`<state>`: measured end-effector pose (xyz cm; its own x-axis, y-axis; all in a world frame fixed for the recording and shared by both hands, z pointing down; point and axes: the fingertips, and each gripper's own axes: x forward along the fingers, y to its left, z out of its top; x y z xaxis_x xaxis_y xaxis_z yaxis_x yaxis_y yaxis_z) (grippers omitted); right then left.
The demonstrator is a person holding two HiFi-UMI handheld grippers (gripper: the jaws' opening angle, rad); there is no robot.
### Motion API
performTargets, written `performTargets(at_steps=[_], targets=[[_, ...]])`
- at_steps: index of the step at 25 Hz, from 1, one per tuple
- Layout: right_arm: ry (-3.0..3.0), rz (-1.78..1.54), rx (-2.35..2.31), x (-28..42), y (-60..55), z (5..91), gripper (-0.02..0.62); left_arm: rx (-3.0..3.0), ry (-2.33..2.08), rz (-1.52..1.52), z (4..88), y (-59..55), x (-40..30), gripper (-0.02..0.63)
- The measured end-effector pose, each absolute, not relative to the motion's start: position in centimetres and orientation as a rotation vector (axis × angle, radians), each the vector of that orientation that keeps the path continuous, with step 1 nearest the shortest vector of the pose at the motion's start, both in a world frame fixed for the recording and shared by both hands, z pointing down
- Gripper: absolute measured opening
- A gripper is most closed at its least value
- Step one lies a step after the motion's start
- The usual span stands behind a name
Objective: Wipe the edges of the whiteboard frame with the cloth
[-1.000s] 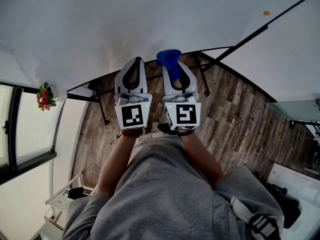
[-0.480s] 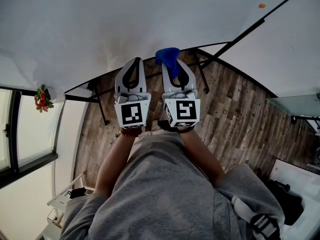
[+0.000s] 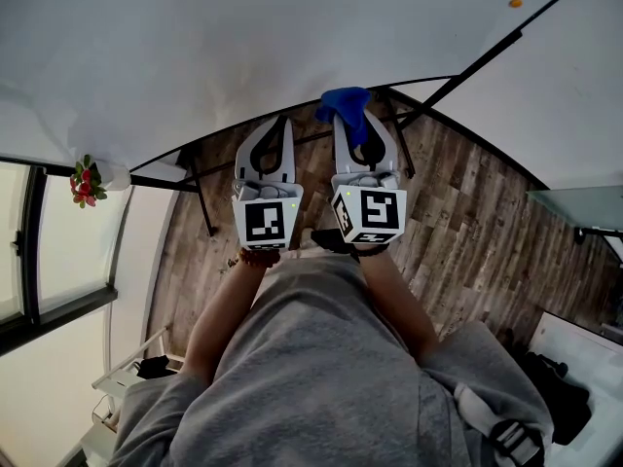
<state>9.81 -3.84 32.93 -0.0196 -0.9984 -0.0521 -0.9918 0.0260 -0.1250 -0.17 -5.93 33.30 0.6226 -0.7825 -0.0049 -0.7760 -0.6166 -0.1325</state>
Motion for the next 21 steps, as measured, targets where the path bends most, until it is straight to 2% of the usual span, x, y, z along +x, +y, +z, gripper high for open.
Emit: performTargets(at_steps=[13,21], targets=[[2.177,-0.391,-2.014,7.9,-1.6,38.3,0.112,-2.732,1.416,-0.307,38.0,-2.5,-2.8,0.009],[2.254,-0.363,-1.940,3.3,-0.2,37.8,0.112,-2.739,1.449,-0.322,38.5,-0.4,-6.6,0.009]])
